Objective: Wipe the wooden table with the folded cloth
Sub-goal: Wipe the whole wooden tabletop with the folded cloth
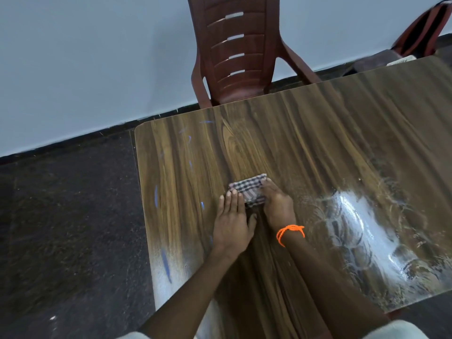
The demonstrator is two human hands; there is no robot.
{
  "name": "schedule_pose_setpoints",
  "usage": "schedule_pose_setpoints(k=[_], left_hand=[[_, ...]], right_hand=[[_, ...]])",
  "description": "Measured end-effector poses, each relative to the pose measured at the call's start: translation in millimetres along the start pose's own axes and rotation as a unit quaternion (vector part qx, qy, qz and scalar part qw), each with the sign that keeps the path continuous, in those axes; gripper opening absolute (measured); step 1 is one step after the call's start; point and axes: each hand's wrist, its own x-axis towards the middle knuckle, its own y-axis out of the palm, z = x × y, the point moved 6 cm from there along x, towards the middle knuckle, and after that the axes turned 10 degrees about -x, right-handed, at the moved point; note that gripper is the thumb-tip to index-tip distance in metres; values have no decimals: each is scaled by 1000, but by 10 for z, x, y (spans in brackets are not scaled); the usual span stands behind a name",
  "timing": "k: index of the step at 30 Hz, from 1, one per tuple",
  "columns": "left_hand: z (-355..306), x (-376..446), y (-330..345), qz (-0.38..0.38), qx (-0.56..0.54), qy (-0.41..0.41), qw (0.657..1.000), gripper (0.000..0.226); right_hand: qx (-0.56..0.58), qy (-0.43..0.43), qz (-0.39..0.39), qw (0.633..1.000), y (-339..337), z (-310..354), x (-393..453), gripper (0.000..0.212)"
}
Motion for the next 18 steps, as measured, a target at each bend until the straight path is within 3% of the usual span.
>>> schedule_pose_setpoints(k=[6, 10, 15, 18], left_hand=[[241, -596, 115, -22, -27, -8, 999, 78], [39, -838, 321, -9, -45, 19, 999, 79], [-237, -303, 232, -10, -38, 30, 999, 77], [-196, 117, 107, 2, -13, 30, 999, 78]], right_hand=[[27, -70, 19, 997, 65, 286, -425, 45], [32, -45, 12, 998, -23, 38, -780, 40], [-3, 27, -54, 998, -228, -228, -538, 47], [-4, 37, -56, 998, -241, -192, -95, 44]])
